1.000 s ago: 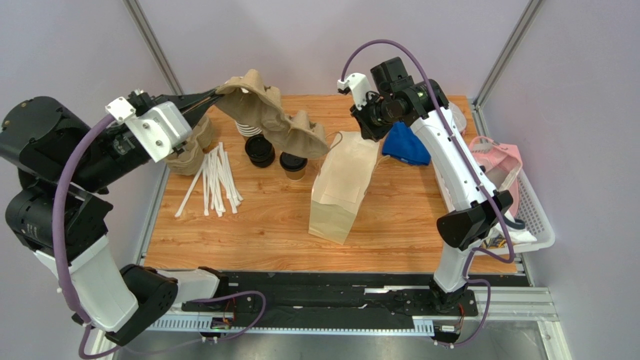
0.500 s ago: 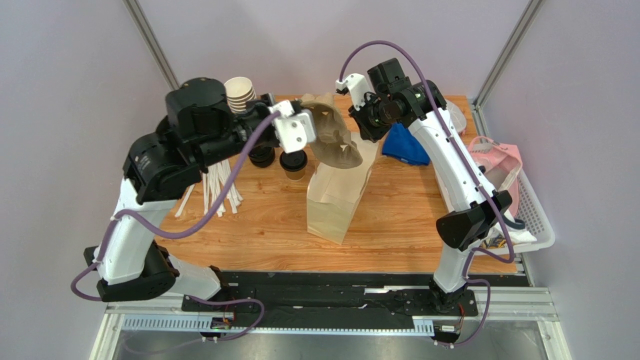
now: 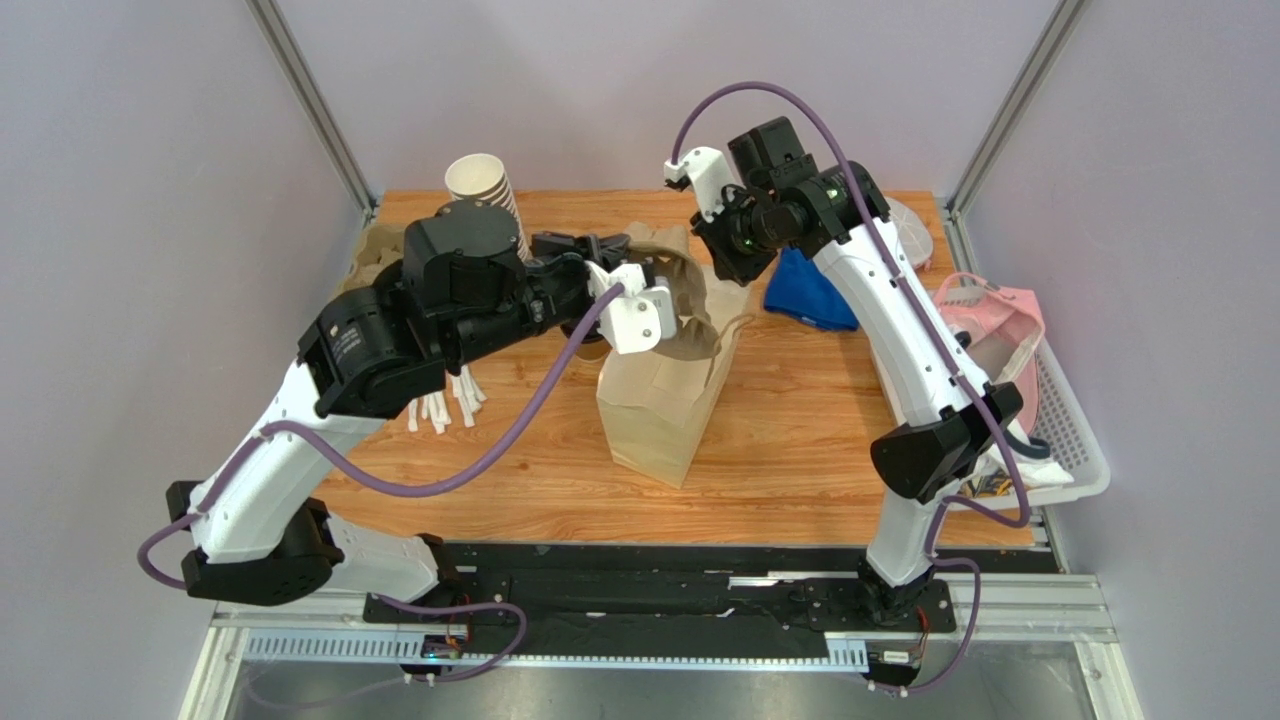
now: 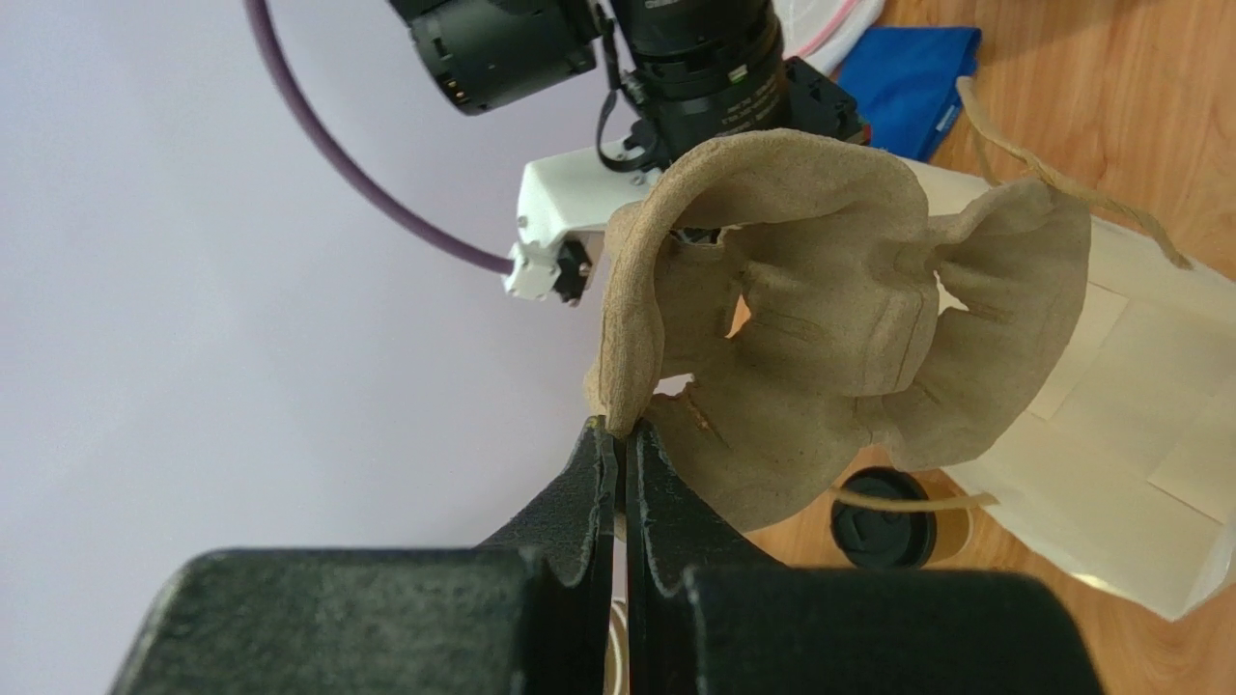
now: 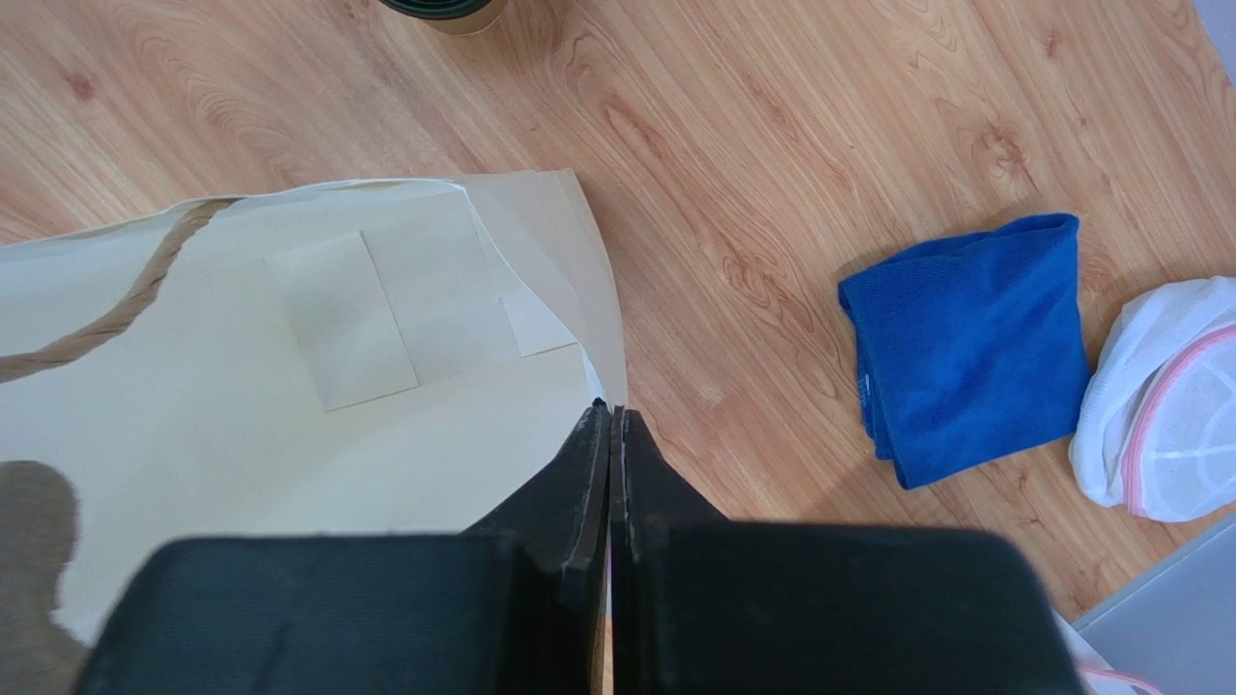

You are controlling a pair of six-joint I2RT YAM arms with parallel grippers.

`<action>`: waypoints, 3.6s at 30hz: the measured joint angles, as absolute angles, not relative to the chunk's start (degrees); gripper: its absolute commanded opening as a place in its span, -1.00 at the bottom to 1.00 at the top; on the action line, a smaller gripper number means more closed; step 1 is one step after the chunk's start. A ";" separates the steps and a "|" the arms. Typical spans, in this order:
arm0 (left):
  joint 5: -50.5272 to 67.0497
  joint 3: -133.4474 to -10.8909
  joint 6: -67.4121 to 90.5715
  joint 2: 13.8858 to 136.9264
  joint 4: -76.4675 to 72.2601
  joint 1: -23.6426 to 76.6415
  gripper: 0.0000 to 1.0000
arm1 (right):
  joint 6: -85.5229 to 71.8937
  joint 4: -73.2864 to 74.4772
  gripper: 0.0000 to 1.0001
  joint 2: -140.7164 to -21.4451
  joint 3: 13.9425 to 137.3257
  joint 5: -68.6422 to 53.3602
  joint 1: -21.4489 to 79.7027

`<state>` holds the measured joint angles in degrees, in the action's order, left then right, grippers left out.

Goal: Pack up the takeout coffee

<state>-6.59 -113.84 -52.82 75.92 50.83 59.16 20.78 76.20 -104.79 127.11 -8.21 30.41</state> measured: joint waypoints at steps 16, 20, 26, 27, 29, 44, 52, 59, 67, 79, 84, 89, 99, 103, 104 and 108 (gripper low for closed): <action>-9.45 -98.13 -56.42 70.28 47.70 63.86 -1.00 | 24.08 75.99 -1.00 -100.07 125.67 -5.89 36.75; -10.57 -97.62 -57.69 69.65 47.94 64.14 -1.00 | 25.91 75.50 -1.00 -97.36 124.05 -4.29 39.64; -11.05 -97.25 -58.50 68.25 48.05 64.16 -1.00 | 26.96 75.00 -1.00 -96.77 123.63 -3.20 41.34; -11.00 -96.86 -58.48 67.72 48.14 64.18 -1.00 | 27.00 74.98 -1.00 -96.77 123.66 -3.22 41.54; -10.85 -95.68 -58.41 66.67 48.03 64.45 -1.00 | 27.03 74.98 -1.00 -96.77 123.70 -3.38 41.71; -14.33 -82.74 -58.22 65.36 45.74 70.87 -1.00 | 27.29 75.11 -1.00 -95.31 122.48 -5.87 47.27; -16.19 -77.12 -55.31 65.34 44.07 71.92 -1.00 | 27.31 74.96 -1.00 -91.33 118.93 -6.26 50.37; -15.03 -73.71 -51.09 65.34 44.03 72.03 -1.00 | 28.34 73.82 -1.00 -88.79 116.25 -7.88 51.62; -12.71 -71.40 -46.39 65.34 44.29 72.03 -1.00 | 30.11 72.40 -1.00 -87.66 114.39 -9.91 52.56; -11.05 -67.53 -44.53 66.02 44.05 72.03 -1.00 | 30.63 71.68 -1.00 -87.00 112.42 -11.57 53.19; -10.63 -66.39 -43.64 67.33 44.03 71.94 -1.00 | 31.03 71.68 -1.00 -87.00 112.40 -11.99 53.21; -9.34 -66.39 -42.37 68.93 44.05 70.61 -1.00 | 31.48 71.55 -1.00 -87.00 111.98 -12.14 53.23; -8.21 -66.39 -39.99 70.85 44.36 69.08 -0.78 | 32.56 70.54 -1.00 -87.00 110.24 -12.16 53.23; -8.23 -66.39 -39.42 70.85 44.42 69.01 -0.50 | 32.91 70.37 -1.00 -87.00 109.89 -12.16 53.23; -8.23 -66.41 -39.29 70.85 44.49 69.01 -0.47 | 32.93 70.39 -1.00 -87.00 109.84 -12.16 53.23; -8.10 -66.85 -38.94 70.85 45.36 69.01 -0.23 | 33.08 70.28 -1.00 -87.00 109.75 -12.14 53.23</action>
<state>-8.10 -66.85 -38.94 70.85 45.36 69.01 33.08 70.28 -87.00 109.75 -12.14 53.23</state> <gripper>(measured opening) 0.314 0.005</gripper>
